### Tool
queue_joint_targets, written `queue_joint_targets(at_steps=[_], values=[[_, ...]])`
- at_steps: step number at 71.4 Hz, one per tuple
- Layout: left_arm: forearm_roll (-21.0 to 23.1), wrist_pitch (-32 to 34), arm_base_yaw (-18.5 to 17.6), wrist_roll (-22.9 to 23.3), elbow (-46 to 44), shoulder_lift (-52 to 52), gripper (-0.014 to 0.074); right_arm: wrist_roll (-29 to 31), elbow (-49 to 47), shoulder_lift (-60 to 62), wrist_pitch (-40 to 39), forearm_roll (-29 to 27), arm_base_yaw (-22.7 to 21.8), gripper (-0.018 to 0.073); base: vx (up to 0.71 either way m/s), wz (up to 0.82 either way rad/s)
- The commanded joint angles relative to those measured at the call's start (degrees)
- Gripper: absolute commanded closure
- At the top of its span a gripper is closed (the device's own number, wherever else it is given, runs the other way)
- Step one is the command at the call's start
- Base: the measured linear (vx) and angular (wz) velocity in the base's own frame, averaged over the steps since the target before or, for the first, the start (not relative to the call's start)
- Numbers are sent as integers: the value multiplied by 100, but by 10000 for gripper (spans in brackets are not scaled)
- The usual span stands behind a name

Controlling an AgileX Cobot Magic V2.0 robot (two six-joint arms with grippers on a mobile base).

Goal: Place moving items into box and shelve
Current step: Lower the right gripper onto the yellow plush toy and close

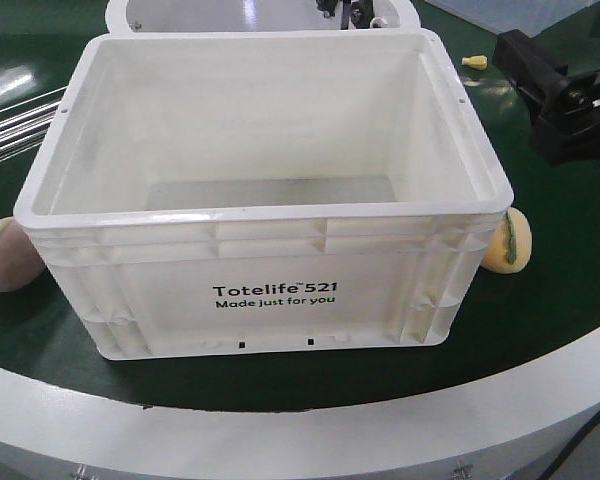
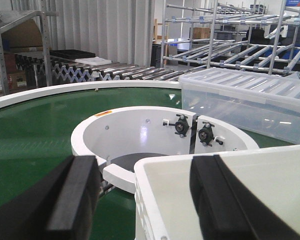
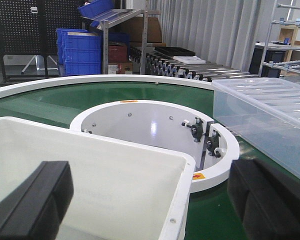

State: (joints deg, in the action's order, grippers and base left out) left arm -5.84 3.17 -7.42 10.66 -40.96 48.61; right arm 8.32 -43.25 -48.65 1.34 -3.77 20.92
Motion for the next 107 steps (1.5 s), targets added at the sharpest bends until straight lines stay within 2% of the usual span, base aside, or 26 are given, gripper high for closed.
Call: queue_joint_targets(at_steps=[1, 11, 25, 35, 58, 84, 107], values=[[62, 311, 54, 48, -214, -64, 68, 1, -204, 47, -563, 2, -12, -109, 0, 0], [62, -158, 325, 48, -214, -251, 73, -22, -204, 248, -587, -18, -316, -85, 0, 0], [42, -544, 682, 48, -214, -622, 76, -55, -204, 580, -205, -16, -1577, -78, 0, 0], [42, -754, 720, 48, -214, -751, 76, -43, -204, 747, 250, 14, -2081, -66, 0, 0], [42, -896, 720, 53, -485, -276, 76, -130, -243, 396, 701, -273, -2054, -33, 0, 0], [42, -979, 720, 48, -1086, 653, 76, -109, -1239, -1150, 1034, -514, -2054, -32, 0, 0], [1, -966, 720, 48, -1086, 858, 76, -45, -1292, -2534, 1346, -727, -2054, -32, 0, 0]])
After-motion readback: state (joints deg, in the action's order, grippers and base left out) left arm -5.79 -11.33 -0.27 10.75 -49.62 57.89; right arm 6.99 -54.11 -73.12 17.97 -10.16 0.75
